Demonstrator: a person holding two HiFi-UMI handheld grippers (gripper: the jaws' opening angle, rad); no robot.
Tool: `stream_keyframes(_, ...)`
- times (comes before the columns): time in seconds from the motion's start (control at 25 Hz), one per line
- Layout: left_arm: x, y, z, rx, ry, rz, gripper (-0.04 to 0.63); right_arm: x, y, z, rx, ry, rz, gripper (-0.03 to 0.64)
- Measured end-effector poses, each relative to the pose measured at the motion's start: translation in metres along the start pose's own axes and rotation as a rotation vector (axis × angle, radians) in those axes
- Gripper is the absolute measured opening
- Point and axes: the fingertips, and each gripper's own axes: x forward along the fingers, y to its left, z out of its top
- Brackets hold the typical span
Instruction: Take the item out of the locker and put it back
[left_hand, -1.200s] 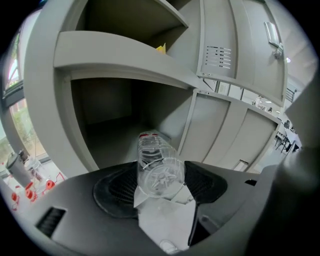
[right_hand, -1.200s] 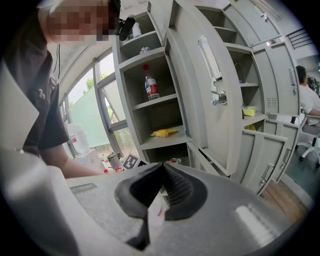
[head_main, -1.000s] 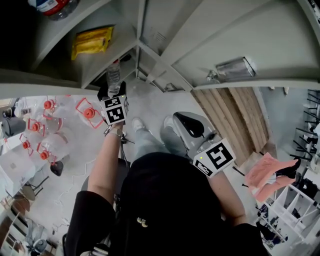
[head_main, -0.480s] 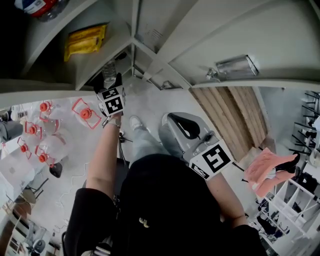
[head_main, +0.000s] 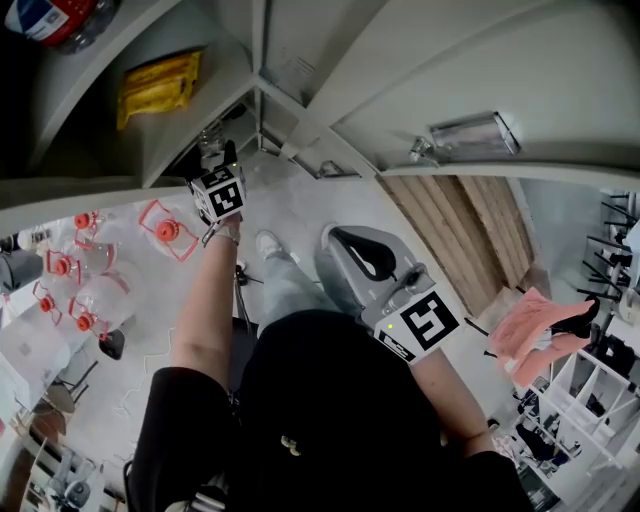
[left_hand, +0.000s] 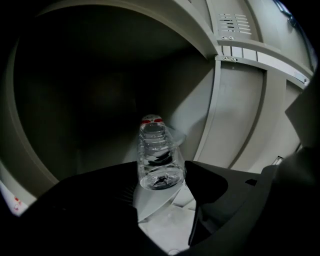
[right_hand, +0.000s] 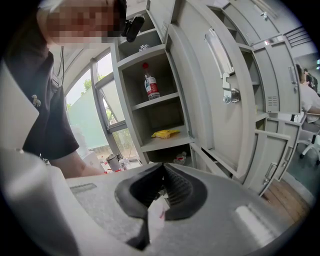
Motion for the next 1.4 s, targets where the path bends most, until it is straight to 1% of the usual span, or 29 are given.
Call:
stream_keyframes(0.24, 0.014, 0.005, 0.008, 0.011, -0.009, 0.014, 0.310, 0.007, -0.003, 0.005, 0.001, -0.007, -0.001, -0.003)
stream_keyframes(0.4, 0.024, 0.014, 0.015, 0.020, -0.020, 0.052, 0.310, 0.012, -0.002, 0.009, -0.003, -0.007, 0.005, -0.003)
stream_keyframes(0.56, 0.040, 0.012, 0.015, 0.013, -0.017, 0.041, 0.311, 0.018, -0.001, 0.015, -0.010, -0.008, 0.009, -0.003)
stream_keyframes(0.72, 0.051, 0.015, 0.021, 0.026, -0.015, 0.045, 0.311, 0.023, 0.003, 0.020, -0.029, -0.011, 0.014, -0.003)
stream_keyframes(0.96, 0.059, 0.020, 0.030, 0.056, -0.017, 0.062, 0.311, 0.029, 0.012, 0.017, -0.004, 0.029, 0.029, -0.003)
stream_keyframes(1.4, 0.065, 0.025, 0.038, 0.050, -0.008, 0.094, 0.314, 0.030, 0.017, 0.014, 0.007, 0.033, 0.035, -0.003)
